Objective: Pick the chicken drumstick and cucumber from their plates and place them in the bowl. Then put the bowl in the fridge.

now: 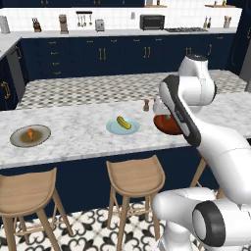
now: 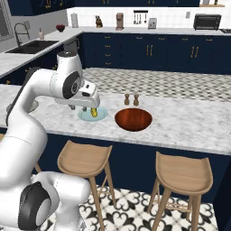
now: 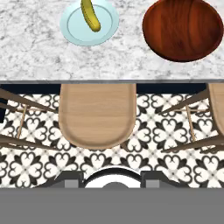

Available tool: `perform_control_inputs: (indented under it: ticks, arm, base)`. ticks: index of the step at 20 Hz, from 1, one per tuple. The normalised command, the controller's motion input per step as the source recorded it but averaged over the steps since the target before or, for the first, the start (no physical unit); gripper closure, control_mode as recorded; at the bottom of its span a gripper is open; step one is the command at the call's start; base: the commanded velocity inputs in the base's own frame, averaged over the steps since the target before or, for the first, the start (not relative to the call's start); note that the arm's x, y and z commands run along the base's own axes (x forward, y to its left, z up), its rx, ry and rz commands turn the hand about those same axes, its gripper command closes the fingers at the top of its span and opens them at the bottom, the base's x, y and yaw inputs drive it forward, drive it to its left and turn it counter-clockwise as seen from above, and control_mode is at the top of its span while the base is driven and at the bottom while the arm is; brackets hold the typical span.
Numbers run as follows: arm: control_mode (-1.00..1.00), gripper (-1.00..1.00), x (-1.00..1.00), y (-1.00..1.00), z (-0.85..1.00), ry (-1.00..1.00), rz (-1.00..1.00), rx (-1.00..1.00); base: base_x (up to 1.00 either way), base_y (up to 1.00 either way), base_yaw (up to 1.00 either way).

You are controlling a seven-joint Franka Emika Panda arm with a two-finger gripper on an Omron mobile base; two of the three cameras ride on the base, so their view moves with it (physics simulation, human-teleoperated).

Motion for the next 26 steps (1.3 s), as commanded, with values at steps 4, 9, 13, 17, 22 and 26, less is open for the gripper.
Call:
perform_control_inputs:
  ticks: [4, 9, 13, 17, 22, 26]
  arm:
    - [-1.00, -1.00, -0.22, 0.33, -0.06, 0.00, 0.04, 0.00]
    - [-1.00, -1.00, 0.52, 0.67, -0.35, 0.09, 0.11, -0.05]
    - [-1.00, -1.00, 0.83, 0.17, -0.28, 0.17, 0.13, -0.04]
    - [-1.00, -1.00, 0.84, 0.00, -0.24, 0.18, 0.02, 0.00]
    - [-1.00, -1.00, 0.62, 0.00, -0.35, 0.01, 0.01, 0.00]
    - [-1.00, -1.00, 0.57, 0.08, -0.41, 0.00, 0.00, 0.00]
  base:
    - [0.00, 0.00, 0.00]
    - [0.00, 0.00, 0.00]
    - [0.00, 0.00, 0.00]
    - [0.00, 0.00, 0.00]
    - [0.00, 0.00, 0.00]
    - [0.00, 0.00, 0.00]
